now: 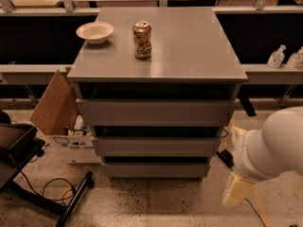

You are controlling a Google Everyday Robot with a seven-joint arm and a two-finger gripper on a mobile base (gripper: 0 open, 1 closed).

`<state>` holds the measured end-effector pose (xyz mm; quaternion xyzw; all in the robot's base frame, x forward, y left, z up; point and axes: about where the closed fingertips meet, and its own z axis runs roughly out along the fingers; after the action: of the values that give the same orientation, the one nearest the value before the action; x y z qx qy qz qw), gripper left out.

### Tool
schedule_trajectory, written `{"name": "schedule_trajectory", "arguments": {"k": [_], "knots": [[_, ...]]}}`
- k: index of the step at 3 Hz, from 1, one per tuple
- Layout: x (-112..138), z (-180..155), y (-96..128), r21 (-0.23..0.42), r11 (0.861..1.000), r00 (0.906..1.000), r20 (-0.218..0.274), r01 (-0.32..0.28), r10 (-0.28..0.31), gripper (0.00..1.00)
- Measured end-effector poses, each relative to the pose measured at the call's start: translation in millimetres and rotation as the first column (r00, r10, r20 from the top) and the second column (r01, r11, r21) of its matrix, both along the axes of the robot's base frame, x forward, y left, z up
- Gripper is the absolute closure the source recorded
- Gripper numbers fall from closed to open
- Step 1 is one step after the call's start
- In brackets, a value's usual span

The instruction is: Open middle drawer

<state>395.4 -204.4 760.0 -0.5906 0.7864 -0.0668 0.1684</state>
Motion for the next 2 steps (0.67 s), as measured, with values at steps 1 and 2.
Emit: {"name": "schedule_trajectory", "arguments": {"k": [1, 2], "knots": [[29.5, -53.0, 8.7, -0.038, 0.999, 0.9987, 0.050, 0.004, -0.002, 0.00], [66.3, -86.2, 15.3, -0.054, 0.999, 0.9977, 0.068, 0.010, -0.006, 0.00]]}}
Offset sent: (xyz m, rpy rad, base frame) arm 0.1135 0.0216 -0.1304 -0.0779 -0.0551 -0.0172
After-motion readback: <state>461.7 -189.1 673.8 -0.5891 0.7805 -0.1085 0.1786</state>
